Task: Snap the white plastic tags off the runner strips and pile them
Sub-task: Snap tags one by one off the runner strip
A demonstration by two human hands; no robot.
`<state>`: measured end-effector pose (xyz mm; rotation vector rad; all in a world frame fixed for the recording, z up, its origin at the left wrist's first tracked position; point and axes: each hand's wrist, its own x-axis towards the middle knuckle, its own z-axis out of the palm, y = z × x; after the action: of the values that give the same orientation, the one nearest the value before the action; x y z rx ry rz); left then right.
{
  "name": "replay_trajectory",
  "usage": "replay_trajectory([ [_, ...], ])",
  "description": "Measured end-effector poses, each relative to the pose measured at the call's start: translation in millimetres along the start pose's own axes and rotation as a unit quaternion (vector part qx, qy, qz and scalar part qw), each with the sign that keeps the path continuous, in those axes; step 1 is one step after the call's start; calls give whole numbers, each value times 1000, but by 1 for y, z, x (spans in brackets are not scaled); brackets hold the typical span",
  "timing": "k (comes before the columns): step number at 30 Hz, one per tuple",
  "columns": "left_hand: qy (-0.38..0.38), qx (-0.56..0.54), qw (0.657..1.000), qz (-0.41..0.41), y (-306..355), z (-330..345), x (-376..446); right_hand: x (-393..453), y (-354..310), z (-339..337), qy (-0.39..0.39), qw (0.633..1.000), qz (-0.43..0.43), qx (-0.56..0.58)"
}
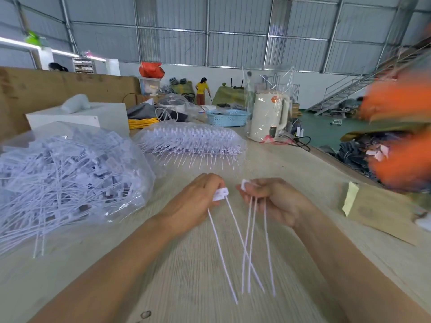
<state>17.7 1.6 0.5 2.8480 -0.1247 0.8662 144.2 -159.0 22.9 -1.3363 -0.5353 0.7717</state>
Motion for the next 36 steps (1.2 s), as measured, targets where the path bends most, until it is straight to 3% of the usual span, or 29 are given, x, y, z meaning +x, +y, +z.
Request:
replay_trajectory([
  [6,-27,25,999,29,8,2,4,-12,11,30,-50,998,22,-21],
  [10,17,4,999,28,8,6,1,-15,15,38,-3,995,-18,-96],
  [15,67,-2,997,48,6,-5,4,-10,9,28,71,991,-46,-105],
  [20,104,29,991,83,5,-8,0,-9,7,25,75,993,-70,-56],
  [28,132,129,973,137,11,-5,2,-8,10,27,83,974,-157,-137],
  [30,117,65,988,72,14,-3,4,-9,12,30,82,956,-196,-202],
  [32,109,-125,983,-76,15,-2,6,-9,12,31,101,924,-239,-279],
  [34,64,-343,920,-177,12,-3,8,-7,6,22,157,888,-283,-327],
  [36,69,-410,887,-202,9,-6,9,-4,-4,1,223,898,-281,-254],
])
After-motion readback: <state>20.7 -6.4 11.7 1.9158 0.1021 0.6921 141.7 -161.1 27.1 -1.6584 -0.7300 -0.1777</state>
